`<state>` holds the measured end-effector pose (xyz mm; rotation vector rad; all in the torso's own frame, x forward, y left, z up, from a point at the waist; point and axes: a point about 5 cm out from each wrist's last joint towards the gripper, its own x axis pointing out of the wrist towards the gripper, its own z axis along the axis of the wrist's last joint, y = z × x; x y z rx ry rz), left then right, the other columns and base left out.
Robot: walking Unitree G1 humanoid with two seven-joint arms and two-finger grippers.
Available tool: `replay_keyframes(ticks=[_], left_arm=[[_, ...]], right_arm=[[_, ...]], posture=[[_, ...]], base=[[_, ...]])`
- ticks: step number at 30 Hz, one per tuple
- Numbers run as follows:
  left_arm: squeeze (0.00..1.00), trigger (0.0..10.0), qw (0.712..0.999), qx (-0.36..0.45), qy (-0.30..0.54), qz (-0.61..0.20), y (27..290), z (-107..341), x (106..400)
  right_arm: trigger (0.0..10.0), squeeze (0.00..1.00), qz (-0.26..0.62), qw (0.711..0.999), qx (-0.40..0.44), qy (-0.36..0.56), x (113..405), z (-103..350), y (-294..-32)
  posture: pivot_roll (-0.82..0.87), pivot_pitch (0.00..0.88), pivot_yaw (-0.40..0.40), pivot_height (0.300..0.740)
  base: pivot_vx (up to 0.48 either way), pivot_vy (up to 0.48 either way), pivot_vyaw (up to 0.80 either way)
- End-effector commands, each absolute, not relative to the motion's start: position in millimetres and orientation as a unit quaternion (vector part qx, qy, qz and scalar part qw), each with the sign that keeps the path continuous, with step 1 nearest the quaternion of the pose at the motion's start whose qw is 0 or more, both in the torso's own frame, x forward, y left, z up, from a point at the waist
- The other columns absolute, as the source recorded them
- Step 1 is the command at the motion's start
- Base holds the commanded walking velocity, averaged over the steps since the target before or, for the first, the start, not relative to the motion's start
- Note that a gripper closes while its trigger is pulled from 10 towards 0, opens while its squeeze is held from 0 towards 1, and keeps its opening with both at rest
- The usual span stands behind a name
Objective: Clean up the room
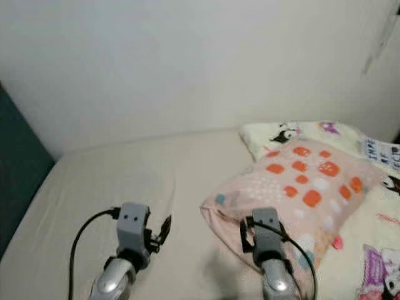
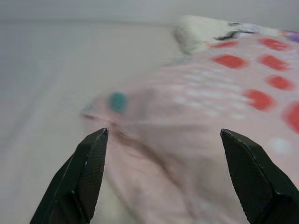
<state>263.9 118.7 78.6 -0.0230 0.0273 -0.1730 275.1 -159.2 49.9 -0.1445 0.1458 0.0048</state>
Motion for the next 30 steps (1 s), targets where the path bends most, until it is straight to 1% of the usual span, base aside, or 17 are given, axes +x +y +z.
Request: replay_keyframes(ticks=[1, 18, 30], left_arm=[[0.00, 10.0, 0.996, -0.009, 0.028, -0.084, 120.8, 72.3, 260.3], [0.00, 10.0, 0.997, -0.008, 0.031, -0.070, 124.1, 72.2, 261.2], [0.00, 10.0, 0.997, -0.003, 0.032, -0.072, 122.7, 72.6, 261.7]], right_arm=[[10.0, 0.00, 0.002, 0.993, -0.071, 0.095, 269.1, 40.6, -160.7], [10.0, 0.00, 0.003, 0.993, -0.070, 0.095, 270.6, 41.6, -160.6], [10.0, 0.00, 0.001, 0.993, -0.071, 0.096, 269.8, 41.1, -161.4]], posture=[[-0.05, 0.088, 0.023, 0.740], [-0.05, 0.089, 0.022, 0.740], [-0.05, 0.087, 0.026, 0.740]], base=[[0.000, 0.000, 0.00], [0.000, 0.000, 0.00], [0.000, -0.446, 0.00]])
